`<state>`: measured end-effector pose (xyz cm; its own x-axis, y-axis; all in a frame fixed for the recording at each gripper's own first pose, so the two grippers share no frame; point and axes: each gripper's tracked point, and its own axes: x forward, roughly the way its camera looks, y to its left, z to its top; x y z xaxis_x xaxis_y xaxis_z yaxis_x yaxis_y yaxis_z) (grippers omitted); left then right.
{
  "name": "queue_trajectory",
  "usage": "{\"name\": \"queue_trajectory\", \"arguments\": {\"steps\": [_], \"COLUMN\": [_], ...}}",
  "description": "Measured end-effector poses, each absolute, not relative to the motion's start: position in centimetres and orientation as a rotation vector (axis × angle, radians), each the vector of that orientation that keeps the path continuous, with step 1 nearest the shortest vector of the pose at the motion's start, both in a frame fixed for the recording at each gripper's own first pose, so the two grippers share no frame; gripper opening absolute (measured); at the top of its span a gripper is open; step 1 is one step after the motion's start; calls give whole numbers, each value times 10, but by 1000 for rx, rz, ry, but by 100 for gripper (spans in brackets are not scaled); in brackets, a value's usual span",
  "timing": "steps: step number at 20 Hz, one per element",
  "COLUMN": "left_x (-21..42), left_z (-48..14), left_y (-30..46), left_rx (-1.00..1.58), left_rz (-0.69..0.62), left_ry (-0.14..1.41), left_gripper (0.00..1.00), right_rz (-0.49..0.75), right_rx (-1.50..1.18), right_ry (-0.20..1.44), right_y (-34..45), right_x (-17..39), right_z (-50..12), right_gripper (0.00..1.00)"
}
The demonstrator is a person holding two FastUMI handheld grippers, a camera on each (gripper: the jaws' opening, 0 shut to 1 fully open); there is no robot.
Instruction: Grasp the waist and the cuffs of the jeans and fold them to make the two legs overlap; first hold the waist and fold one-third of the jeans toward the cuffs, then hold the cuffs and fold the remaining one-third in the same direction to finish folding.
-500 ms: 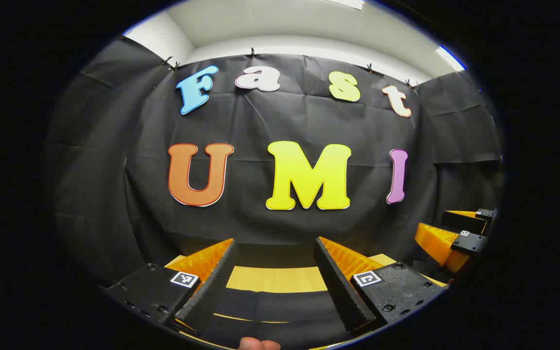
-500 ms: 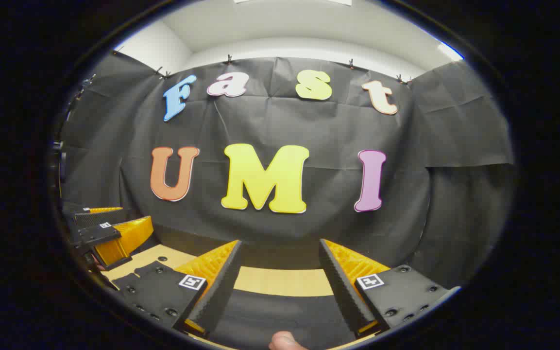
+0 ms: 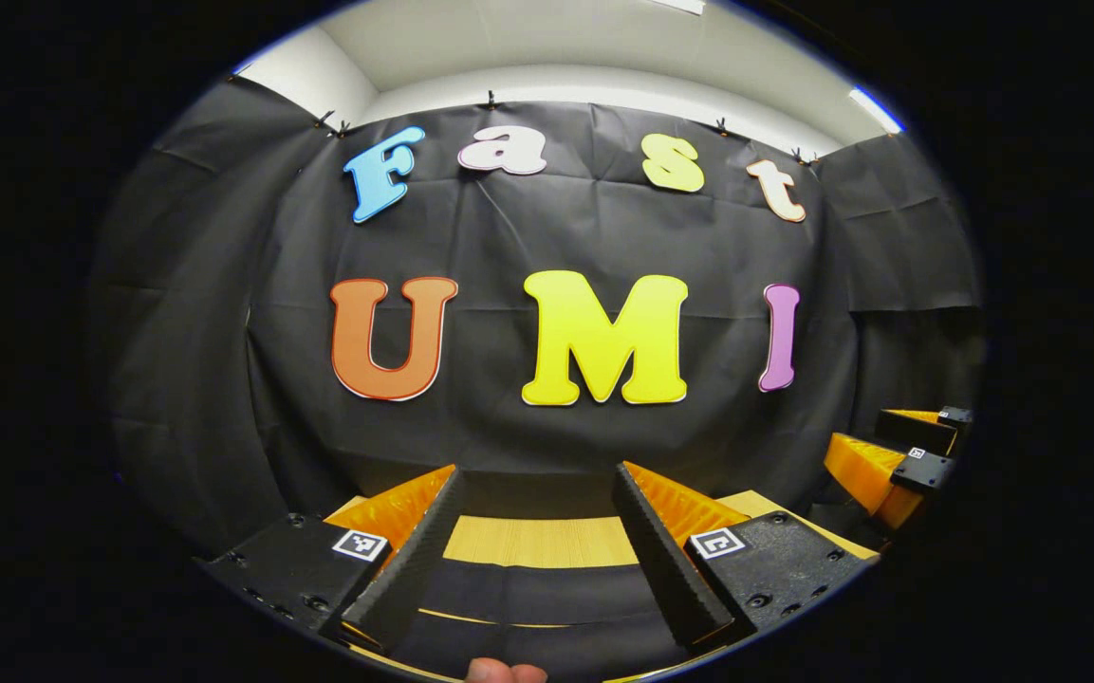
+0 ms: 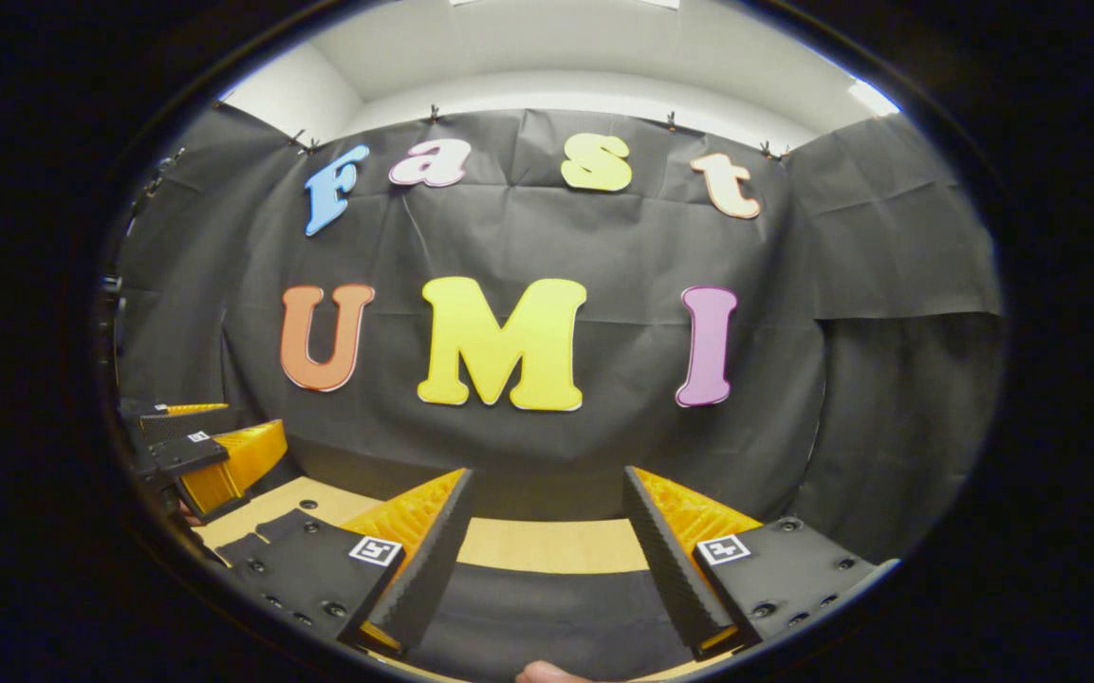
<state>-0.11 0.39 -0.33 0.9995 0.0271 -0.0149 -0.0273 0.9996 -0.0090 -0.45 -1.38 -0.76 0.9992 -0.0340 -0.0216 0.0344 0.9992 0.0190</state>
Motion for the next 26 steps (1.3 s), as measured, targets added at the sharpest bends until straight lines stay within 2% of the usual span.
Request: {"name": "queue_trajectory", "arguments": {"steps": [8, 11, 16, 19, 22, 23, 24, 26], "left_x": [1, 3, -11, -29, -50, -59, -67, -77], "left_z": [-17, -37, -96, -146, -196, -212, -228, -257], "left_y": [20, 51, 125, 157, 191, 200, 205, 211], "left_rx": [-28, -56, -183, -291, -452, -521, -604, -792], "left_rz": [51, 103, 247, 305, 360, 377, 390, 433], "left_ry": [37, 82, 218, 356, 454, 480, 502, 539], "left_gripper": [100, 100, 100, 99, 99, 99, 99, 99], "right_rz": [-66, -79, -208, -257, -271, -280, -291, -319], "right_rx": [24, 12, 50, 198, 461, 566, 663, 767], "right_ry": [76, 130, 262, 368, 528, 583, 626, 685], "right_y": [-52, -83, -169, -215, -249, -257, -262, -272], "right_x": [1, 0, -5, -13, -18, -23, -28, -38], "right_z": [-26, -46, -101, -144, -203, -224, -244, -278], "right_gripper": [96, 95, 95, 96, 97, 94, 98, 98]}}
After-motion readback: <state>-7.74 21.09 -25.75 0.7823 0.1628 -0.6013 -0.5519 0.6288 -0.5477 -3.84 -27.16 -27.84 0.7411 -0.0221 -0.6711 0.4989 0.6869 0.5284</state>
